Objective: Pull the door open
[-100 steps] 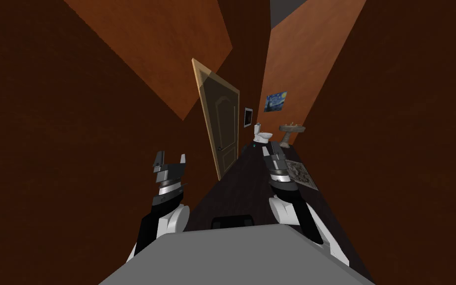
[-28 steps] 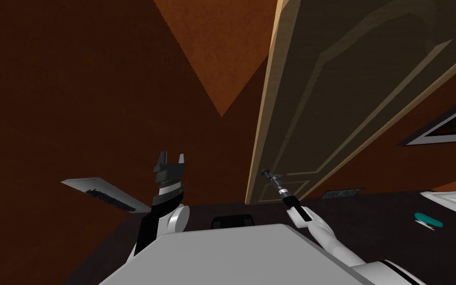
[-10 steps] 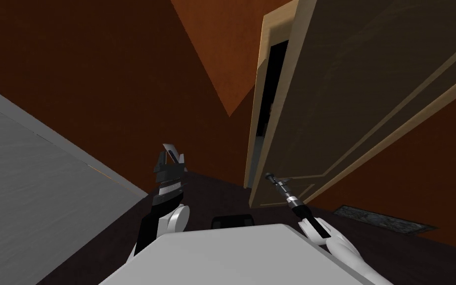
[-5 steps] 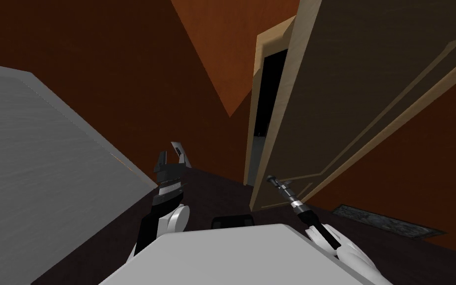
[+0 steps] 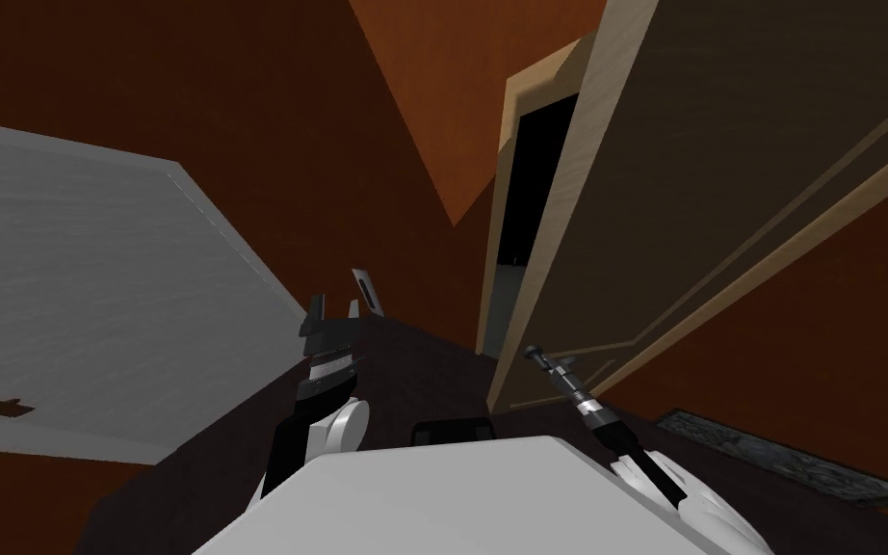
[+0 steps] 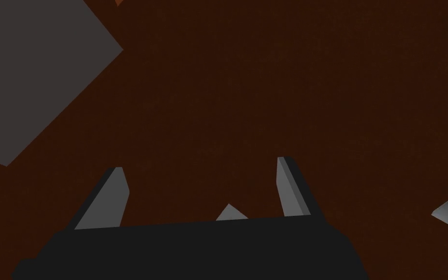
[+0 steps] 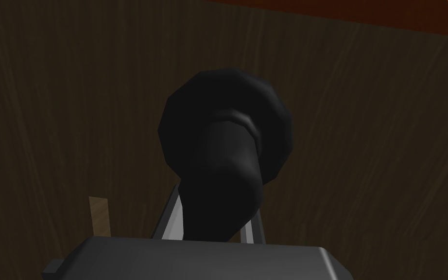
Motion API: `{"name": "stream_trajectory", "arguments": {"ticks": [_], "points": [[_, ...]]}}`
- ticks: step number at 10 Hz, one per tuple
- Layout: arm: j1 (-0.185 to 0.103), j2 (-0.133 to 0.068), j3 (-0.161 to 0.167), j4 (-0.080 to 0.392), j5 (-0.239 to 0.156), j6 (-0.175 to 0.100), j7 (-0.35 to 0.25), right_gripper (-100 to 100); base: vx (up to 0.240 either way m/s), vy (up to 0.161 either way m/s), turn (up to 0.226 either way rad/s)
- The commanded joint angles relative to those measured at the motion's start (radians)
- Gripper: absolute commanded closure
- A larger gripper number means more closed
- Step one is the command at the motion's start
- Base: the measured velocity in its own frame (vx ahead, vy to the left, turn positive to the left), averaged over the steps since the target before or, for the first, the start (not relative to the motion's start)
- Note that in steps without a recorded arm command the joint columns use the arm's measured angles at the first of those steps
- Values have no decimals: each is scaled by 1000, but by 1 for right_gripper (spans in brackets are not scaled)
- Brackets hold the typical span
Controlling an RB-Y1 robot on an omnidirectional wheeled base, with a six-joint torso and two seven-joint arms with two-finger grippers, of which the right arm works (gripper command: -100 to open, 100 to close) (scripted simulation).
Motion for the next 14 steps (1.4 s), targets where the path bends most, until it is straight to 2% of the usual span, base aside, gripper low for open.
{"name": "stream_trajectory", "arguments": {"ticks": [1,4,5,6,14], "points": [[18,-12,6,9,-1,-34,-7,100,-173,-88,195],[38,-29,15,28,-4,-83,-19,100,-222,-86,160],[26,-22,18,32,-2,-74,-19,100,-105,-26,24],[31,-25,22,42,-3,-91,-22,100,-135,-55,167],[49,-47,40,87,-11,-169,-35,100,-211,-90,178]]}}
